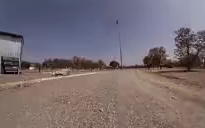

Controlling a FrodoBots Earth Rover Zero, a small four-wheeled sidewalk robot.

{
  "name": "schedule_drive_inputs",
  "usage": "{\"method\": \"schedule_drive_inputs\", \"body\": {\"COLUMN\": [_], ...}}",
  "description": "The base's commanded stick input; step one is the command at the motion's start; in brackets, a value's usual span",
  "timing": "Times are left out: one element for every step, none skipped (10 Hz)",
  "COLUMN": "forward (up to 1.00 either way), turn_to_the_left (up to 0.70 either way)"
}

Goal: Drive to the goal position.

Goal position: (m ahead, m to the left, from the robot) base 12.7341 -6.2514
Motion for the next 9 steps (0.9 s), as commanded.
{"method": "schedule_drive_inputs", "body": {"forward": [1.00, 1.00, 1.00, 1.00, 1.00, 1.00, 1.00, 1.00, 1.00], "turn_to_the_left": [0.00, 0.00, 0.00, 0.00, 0.00, 0.00, 0.00, 0.00, 0.00]}}
